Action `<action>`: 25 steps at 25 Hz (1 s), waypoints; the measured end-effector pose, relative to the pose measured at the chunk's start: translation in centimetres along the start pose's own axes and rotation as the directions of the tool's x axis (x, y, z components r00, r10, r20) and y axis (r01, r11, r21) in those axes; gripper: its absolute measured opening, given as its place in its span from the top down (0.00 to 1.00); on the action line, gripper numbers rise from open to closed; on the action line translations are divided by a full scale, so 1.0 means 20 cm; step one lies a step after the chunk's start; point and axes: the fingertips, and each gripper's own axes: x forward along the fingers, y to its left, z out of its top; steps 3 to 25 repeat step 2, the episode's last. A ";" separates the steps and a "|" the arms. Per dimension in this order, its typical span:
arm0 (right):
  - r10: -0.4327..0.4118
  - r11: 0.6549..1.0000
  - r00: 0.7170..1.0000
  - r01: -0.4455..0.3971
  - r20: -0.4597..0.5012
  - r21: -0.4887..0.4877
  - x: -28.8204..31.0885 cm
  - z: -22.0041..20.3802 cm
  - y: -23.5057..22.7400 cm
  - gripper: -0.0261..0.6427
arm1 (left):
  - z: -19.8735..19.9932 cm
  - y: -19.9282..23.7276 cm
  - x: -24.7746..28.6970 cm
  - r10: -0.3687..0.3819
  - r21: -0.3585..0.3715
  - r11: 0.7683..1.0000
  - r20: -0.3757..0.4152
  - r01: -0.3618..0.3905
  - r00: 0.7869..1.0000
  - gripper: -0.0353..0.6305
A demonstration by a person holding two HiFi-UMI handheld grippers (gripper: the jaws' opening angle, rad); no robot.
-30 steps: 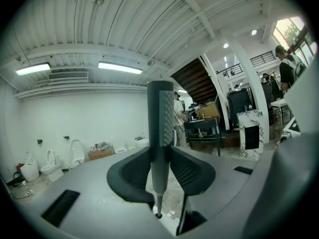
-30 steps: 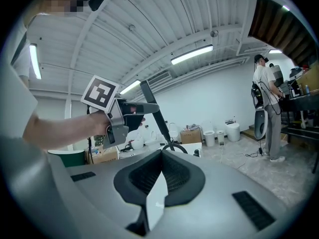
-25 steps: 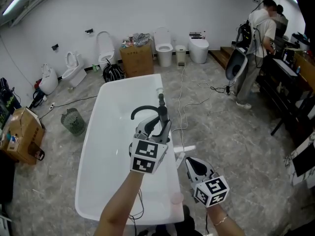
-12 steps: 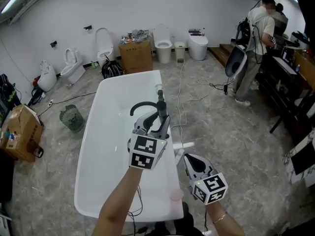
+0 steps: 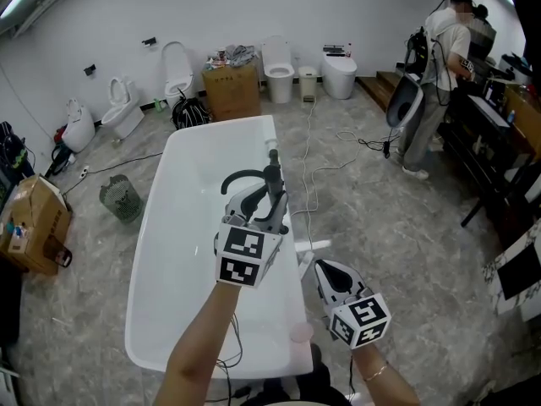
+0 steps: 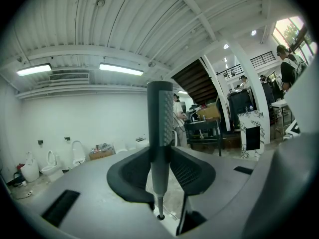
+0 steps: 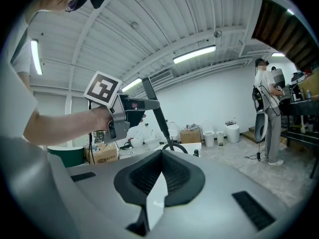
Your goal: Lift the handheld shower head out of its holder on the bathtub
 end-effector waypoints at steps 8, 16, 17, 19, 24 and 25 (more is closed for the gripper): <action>0.000 1.000 1.000 0.000 -0.001 -0.002 0.01 0.00 -0.01 0.95 | 0.00 0.01 0.01 0.003 0.000 1.000 0.003 -0.003 1.000 0.74; 0.000 1.000 1.000 0.000 -0.001 -0.002 0.01 0.00 -0.01 0.95 | 0.00 0.01 0.01 0.003 0.000 1.000 0.003 -0.003 1.000 0.74; 0.000 1.000 1.000 0.000 -0.001 -0.002 0.01 0.00 -0.01 0.95 | 0.00 0.01 0.01 0.003 0.000 1.000 0.003 -0.003 1.000 0.74; 0.000 1.000 1.000 0.000 -0.001 -0.002 0.01 0.00 -0.01 0.95 | 0.00 0.01 0.01 0.003 0.000 1.000 0.003 -0.003 1.000 0.74; 0.000 1.000 1.000 0.000 -0.001 -0.002 0.01 0.00 -0.01 0.95 | 0.00 0.01 0.01 0.003 0.000 1.000 0.003 -0.003 1.000 0.74; 0.000 1.000 1.000 0.000 -0.001 -0.002 0.01 0.00 -0.01 0.95 | 0.00 0.01 0.01 0.003 0.000 1.000 0.003 -0.003 1.000 0.74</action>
